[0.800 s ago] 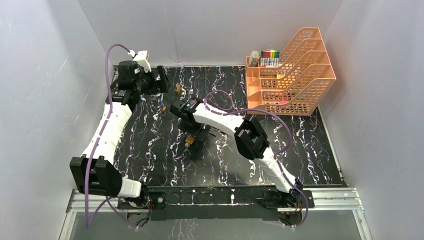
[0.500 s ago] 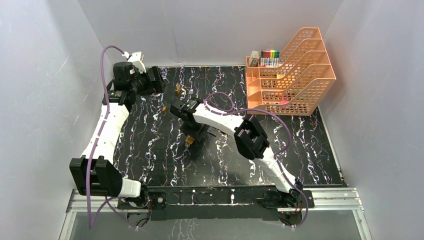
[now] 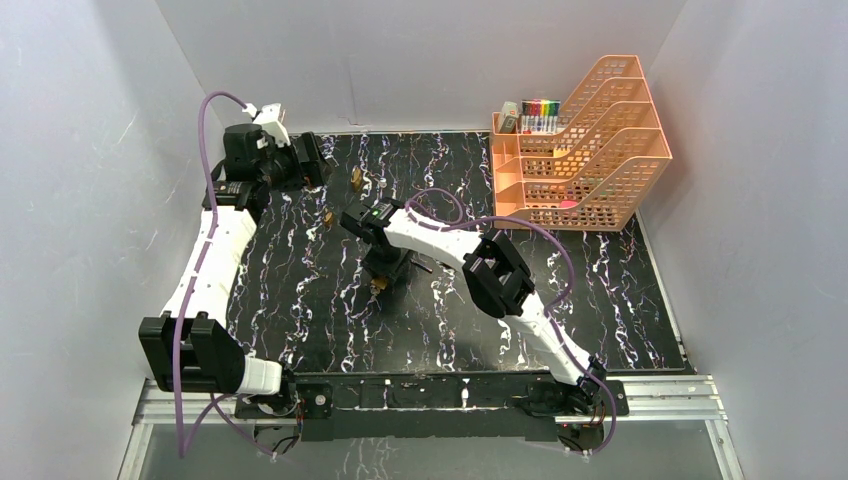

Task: Lock with the key
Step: Pick up the lock from the center of the board.

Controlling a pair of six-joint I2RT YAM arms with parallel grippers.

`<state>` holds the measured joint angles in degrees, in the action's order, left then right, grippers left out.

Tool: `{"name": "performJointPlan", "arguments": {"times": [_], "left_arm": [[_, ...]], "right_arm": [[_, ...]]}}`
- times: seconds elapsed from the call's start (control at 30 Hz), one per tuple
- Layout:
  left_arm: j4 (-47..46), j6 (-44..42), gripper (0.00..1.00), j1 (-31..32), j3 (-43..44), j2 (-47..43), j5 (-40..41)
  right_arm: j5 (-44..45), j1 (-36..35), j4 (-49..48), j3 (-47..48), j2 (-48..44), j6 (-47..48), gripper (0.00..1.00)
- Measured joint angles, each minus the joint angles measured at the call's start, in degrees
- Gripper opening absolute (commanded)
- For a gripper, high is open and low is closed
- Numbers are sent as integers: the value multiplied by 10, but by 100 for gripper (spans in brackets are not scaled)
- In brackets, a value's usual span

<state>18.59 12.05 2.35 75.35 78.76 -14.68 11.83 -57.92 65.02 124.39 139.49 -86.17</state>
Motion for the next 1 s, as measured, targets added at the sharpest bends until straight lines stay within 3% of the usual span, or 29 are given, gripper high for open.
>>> {"name": "performJointPlan", "arguments": {"times": [0.23, 0.43, 0.6, 0.7, 0.8, 0.9, 1.0], "left_arm": [[0, 0, 98, -9, -1, 0, -6], [-2, 0, 98, -15, -8, 0, -15], [-9, -7, 98, -18, -14, -7, -53], [-21, -17, 98, -19, -25, -22, -108], [-48, -22, 98, -19, -36, -36, -204], [-121, -6, 98, -19, -71, -55, -347], [-277, 67, 98, -14, -144, -89, -491]], "right_arm": [[-9, 2, -5, 0, 1, 13, 0], [-11, 2, -65, -49, -27, 119, 0], [-42, 1, -315, -349, -212, 350, 0], [-141, 23, -432, -479, -337, 482, 0], [-299, 83, -543, -537, -438, 574, 0], [-464, 160, -660, -567, -508, 611, 0], [-616, 210, -801, -600, -543, 585, 0]]}}
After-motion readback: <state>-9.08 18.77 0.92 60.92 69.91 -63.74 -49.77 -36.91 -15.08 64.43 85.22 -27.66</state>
